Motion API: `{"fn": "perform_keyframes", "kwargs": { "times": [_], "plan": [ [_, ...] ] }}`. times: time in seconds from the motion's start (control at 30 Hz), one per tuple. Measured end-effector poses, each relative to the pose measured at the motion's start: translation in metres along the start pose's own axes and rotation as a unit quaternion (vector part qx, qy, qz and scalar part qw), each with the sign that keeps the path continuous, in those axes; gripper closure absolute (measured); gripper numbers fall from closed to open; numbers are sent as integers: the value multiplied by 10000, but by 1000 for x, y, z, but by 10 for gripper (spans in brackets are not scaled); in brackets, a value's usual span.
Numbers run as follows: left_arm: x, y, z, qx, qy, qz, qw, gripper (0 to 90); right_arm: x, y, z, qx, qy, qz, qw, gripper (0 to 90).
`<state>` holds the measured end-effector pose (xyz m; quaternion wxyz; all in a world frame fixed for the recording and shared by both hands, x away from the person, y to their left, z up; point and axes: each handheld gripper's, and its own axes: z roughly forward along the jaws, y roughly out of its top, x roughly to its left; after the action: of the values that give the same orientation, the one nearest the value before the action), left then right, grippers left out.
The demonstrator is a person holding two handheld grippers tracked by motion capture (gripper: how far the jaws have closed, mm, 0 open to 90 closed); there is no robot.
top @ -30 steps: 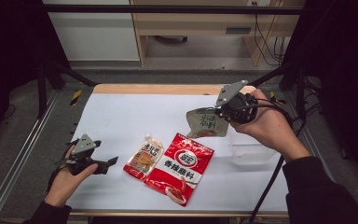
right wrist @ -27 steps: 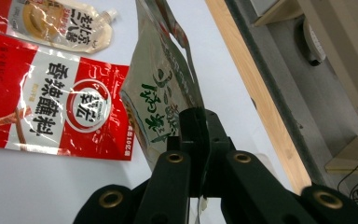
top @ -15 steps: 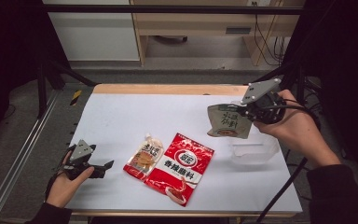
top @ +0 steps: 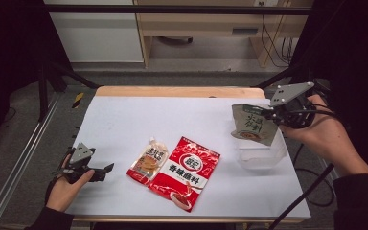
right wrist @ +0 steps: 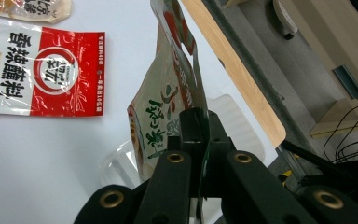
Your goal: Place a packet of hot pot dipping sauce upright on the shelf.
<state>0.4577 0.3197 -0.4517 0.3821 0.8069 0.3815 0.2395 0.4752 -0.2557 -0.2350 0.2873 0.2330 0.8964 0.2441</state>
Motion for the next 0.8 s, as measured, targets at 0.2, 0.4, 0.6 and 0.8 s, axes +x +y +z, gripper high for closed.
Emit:
{"fn": "perform_keyframes", "kwargs": {
  "times": [0.2, 0.4, 0.6, 0.8],
  "plan": [
    [10, -3, -4, -49, 82, -175, 9998, 60, -3, -15, -5, -50, -56, 114, 9999, 900],
    [9, -4, -2, -11, 82, -177, 9998, 60, -9, -31, -6, -21, -120, 228, 9997, 900],
    [10, -5, -1, 29, 74, -178, 9998, 60, -14, -43, -2, -4, -124, 335, 9994, 900],
    [10, -5, 0, 51, 70, -167, 9998, 59, -15, -51, 0, -56, -75, 394, 9992, 900]
  ]
}}
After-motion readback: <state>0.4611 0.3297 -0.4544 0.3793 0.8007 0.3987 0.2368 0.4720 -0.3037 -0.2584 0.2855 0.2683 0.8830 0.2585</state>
